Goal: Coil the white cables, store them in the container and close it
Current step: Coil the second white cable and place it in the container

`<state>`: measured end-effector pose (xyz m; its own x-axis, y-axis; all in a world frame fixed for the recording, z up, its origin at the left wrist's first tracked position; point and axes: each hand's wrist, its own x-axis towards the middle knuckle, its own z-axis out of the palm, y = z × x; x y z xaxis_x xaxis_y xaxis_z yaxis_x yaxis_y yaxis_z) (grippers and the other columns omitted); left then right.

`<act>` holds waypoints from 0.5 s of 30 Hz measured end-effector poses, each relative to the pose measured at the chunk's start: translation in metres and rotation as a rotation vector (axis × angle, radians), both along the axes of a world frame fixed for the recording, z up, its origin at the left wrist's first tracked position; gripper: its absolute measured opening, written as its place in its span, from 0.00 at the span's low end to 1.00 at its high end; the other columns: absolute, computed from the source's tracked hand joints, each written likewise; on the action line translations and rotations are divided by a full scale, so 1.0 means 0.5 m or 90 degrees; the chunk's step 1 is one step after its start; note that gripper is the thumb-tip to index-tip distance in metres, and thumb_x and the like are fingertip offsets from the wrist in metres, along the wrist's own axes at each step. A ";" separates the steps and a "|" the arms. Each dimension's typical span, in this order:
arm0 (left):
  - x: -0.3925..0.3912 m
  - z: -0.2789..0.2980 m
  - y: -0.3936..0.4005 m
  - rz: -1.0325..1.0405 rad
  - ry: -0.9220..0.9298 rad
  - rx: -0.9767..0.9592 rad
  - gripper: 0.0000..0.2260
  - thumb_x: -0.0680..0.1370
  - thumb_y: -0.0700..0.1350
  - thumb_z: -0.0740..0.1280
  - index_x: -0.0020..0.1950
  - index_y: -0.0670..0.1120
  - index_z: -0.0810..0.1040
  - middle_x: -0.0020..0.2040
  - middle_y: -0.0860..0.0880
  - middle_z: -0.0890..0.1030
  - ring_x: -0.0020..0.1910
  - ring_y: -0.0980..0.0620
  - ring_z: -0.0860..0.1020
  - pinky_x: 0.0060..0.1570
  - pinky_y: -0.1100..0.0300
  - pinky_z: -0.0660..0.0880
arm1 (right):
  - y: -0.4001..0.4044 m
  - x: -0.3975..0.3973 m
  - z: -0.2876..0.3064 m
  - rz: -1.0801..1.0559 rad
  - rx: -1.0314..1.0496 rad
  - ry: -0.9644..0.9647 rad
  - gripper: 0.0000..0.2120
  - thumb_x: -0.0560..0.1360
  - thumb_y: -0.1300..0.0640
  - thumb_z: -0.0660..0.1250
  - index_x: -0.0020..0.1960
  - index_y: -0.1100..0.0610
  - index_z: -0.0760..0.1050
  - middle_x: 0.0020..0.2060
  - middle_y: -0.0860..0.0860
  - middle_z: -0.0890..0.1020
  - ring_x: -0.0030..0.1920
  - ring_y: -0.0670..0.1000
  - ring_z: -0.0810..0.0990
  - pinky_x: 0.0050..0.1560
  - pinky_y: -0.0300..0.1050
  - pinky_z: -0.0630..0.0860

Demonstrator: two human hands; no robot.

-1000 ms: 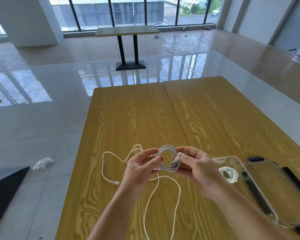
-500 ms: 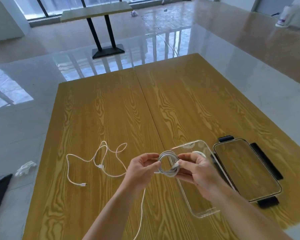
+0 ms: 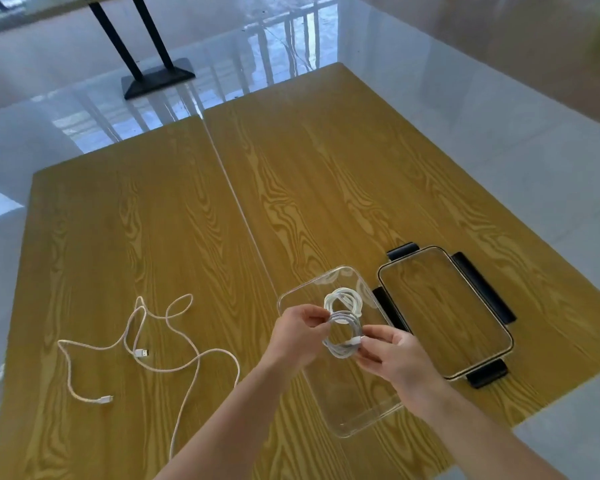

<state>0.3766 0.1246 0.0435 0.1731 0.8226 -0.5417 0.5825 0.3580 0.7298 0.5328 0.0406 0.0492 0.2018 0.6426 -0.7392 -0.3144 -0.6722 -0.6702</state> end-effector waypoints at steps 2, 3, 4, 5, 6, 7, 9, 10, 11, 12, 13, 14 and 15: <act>0.016 -0.015 0.001 -0.040 0.040 0.006 0.07 0.77 0.49 0.70 0.53 0.53 0.84 0.45 0.58 0.86 0.41 0.60 0.83 0.32 0.68 0.75 | -0.007 0.006 -0.017 -0.001 -0.018 0.005 0.14 0.77 0.64 0.71 0.61 0.60 0.77 0.51 0.57 0.86 0.51 0.51 0.86 0.57 0.49 0.82; 0.024 -0.023 0.003 -0.064 0.065 0.011 0.07 0.77 0.49 0.70 0.54 0.53 0.84 0.46 0.58 0.85 0.41 0.60 0.83 0.33 0.68 0.77 | -0.010 0.008 -0.024 -0.004 -0.027 0.010 0.16 0.77 0.64 0.71 0.64 0.61 0.76 0.52 0.56 0.86 0.51 0.51 0.86 0.58 0.48 0.82; 0.031 -0.031 0.003 -0.089 0.090 0.014 0.08 0.78 0.49 0.69 0.55 0.53 0.83 0.48 0.58 0.85 0.43 0.59 0.83 0.36 0.66 0.78 | -0.013 0.008 -0.029 -0.003 -0.038 0.007 0.18 0.77 0.64 0.70 0.66 0.61 0.75 0.52 0.56 0.85 0.53 0.51 0.85 0.59 0.48 0.81; 0.037 -0.037 0.004 -0.112 0.115 0.017 0.08 0.78 0.49 0.68 0.56 0.53 0.83 0.50 0.58 0.84 0.45 0.58 0.82 0.40 0.64 0.79 | -0.014 0.005 -0.034 0.005 -0.051 0.001 0.18 0.77 0.64 0.70 0.66 0.60 0.75 0.51 0.55 0.85 0.54 0.53 0.85 0.61 0.49 0.80; 0.045 -0.046 0.005 -0.132 0.136 0.018 0.09 0.78 0.49 0.67 0.57 0.53 0.83 0.52 0.57 0.84 0.47 0.57 0.82 0.45 0.61 0.80 | -0.016 0.003 -0.041 0.015 -0.070 -0.012 0.15 0.77 0.63 0.69 0.64 0.58 0.77 0.50 0.56 0.85 0.56 0.55 0.84 0.62 0.50 0.79; 0.052 -0.056 0.006 -0.146 0.154 0.018 0.09 0.79 0.49 0.67 0.57 0.53 0.83 0.53 0.56 0.84 0.48 0.55 0.82 0.48 0.57 0.81 | -0.017 0.000 -0.045 0.032 -0.093 -0.031 0.11 0.77 0.61 0.69 0.58 0.53 0.80 0.49 0.58 0.85 0.58 0.58 0.83 0.64 0.53 0.78; 0.065 -0.070 0.007 -0.153 0.172 0.015 0.09 0.78 0.48 0.67 0.57 0.52 0.83 0.52 0.54 0.84 0.48 0.53 0.82 0.48 0.55 0.81 | -0.017 -0.008 -0.050 0.075 -0.139 -0.072 0.04 0.74 0.55 0.69 0.45 0.47 0.82 0.49 0.59 0.86 0.56 0.58 0.84 0.64 0.59 0.77; 0.071 -0.077 0.008 -0.154 0.177 0.013 0.09 0.78 0.47 0.67 0.56 0.52 0.83 0.52 0.53 0.84 0.47 0.53 0.82 0.47 0.56 0.82 | -0.017 -0.011 -0.055 0.083 -0.157 -0.086 0.03 0.73 0.52 0.69 0.43 0.46 0.82 0.46 0.56 0.86 0.51 0.55 0.84 0.63 0.59 0.78; 0.077 -0.084 0.011 -0.160 0.181 0.013 0.08 0.79 0.46 0.67 0.56 0.51 0.84 0.51 0.53 0.84 0.46 0.53 0.82 0.45 0.57 0.81 | -0.016 -0.013 -0.057 0.084 -0.163 -0.098 0.02 0.72 0.50 0.69 0.42 0.44 0.80 0.45 0.52 0.85 0.48 0.52 0.82 0.61 0.58 0.78; 0.086 -0.094 0.012 -0.170 0.184 0.011 0.08 0.79 0.46 0.68 0.55 0.51 0.84 0.50 0.53 0.84 0.45 0.53 0.82 0.43 0.59 0.81 | -0.015 -0.011 -0.060 0.077 -0.171 -0.100 0.02 0.72 0.49 0.70 0.43 0.42 0.79 0.46 0.49 0.84 0.50 0.50 0.81 0.61 0.57 0.78; 0.088 -0.098 0.013 -0.169 0.184 0.009 0.08 0.79 0.46 0.68 0.55 0.50 0.84 0.49 0.52 0.84 0.43 0.54 0.82 0.41 0.60 0.80 | -0.010 -0.014 -0.057 0.078 -0.175 -0.098 0.04 0.73 0.49 0.70 0.46 0.41 0.77 0.48 0.47 0.83 0.52 0.50 0.80 0.61 0.55 0.78; 0.091 -0.102 0.014 -0.166 0.182 0.005 0.07 0.79 0.45 0.68 0.55 0.50 0.84 0.49 0.52 0.84 0.43 0.54 0.81 0.40 0.60 0.80 | -0.007 -0.015 -0.053 0.076 -0.182 -0.089 0.07 0.73 0.49 0.70 0.51 0.41 0.78 0.50 0.48 0.83 0.54 0.51 0.80 0.62 0.55 0.77; 0.096 -0.110 0.015 -0.165 0.181 -0.001 0.07 0.79 0.45 0.68 0.55 0.50 0.84 0.49 0.52 0.84 0.43 0.54 0.81 0.41 0.60 0.80 | -0.005 -0.014 -0.056 0.073 -0.189 -0.081 0.12 0.73 0.50 0.70 0.56 0.44 0.79 0.51 0.48 0.83 0.55 0.52 0.79 0.63 0.55 0.76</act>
<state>0.4245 0.1319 -0.0115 0.2180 0.7704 -0.5991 0.8326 0.1735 0.5260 0.5259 0.0380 0.0213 0.2430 0.4263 -0.8713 -0.1520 -0.8704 -0.4683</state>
